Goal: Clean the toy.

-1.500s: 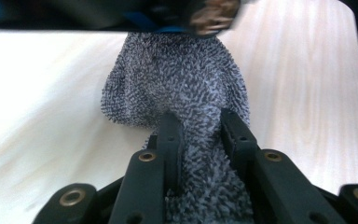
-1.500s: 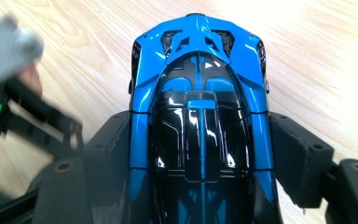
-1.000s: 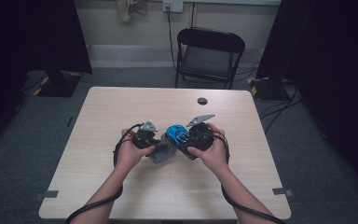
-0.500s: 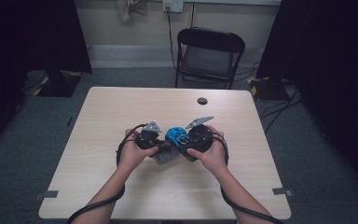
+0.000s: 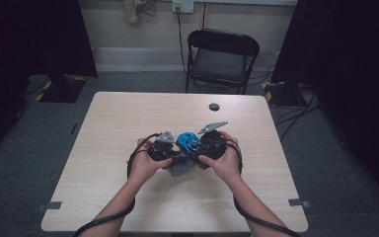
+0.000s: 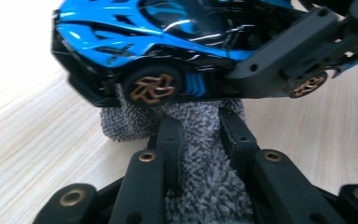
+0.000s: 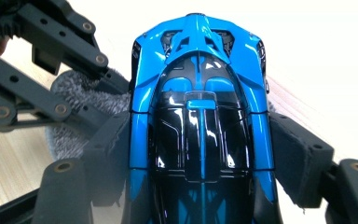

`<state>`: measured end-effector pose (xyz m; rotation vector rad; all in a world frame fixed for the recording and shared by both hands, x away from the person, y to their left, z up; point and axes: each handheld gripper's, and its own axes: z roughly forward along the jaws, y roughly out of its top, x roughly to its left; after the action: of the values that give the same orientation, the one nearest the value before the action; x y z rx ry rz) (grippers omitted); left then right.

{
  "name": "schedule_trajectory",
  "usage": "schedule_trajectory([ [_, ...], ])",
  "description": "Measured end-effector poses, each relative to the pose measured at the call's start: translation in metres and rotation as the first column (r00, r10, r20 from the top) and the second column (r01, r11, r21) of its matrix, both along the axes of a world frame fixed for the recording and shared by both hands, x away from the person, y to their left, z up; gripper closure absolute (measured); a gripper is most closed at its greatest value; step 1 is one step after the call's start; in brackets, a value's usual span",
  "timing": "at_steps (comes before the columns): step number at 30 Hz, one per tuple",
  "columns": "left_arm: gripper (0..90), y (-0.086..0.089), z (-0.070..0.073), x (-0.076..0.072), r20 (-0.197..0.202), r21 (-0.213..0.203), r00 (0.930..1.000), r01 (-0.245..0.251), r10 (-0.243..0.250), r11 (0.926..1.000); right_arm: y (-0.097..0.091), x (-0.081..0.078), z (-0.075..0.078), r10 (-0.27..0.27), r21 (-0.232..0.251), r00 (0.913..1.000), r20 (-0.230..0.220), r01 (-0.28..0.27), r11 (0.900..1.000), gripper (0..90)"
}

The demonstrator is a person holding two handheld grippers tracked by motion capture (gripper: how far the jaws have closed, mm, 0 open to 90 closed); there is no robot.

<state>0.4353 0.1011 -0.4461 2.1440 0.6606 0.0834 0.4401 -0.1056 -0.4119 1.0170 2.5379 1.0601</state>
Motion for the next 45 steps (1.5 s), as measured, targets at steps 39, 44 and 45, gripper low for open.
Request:
schedule_trajectory([
  [39, 72.7, -0.037, -0.006, -0.028, -0.022, -0.001, 0.988, 0.153, -0.153, 0.9882, -0.001, 0.008, 0.003, -0.033, 0.014, 0.9995, 0.004, 0.033, 0.9994, 28.7],
  [44, 72.7, -0.039, -0.01, -0.035, -0.026, -0.014, 0.9847, 0.172, -0.172, 0.985, -0.003, 0.009, 0.003, -0.033, 0.016, 0.9994, 0.006, 0.033, 0.9993, 28.7],
  [45, 72.7, -0.039, -0.01, -0.036, -0.029, -0.014, 0.984, 0.175, -0.176, 0.9844, -0.003, 0.009, 0.003, -0.035, 0.015, 0.9994, 0.004, 0.035, 0.9993, 28.7],
])
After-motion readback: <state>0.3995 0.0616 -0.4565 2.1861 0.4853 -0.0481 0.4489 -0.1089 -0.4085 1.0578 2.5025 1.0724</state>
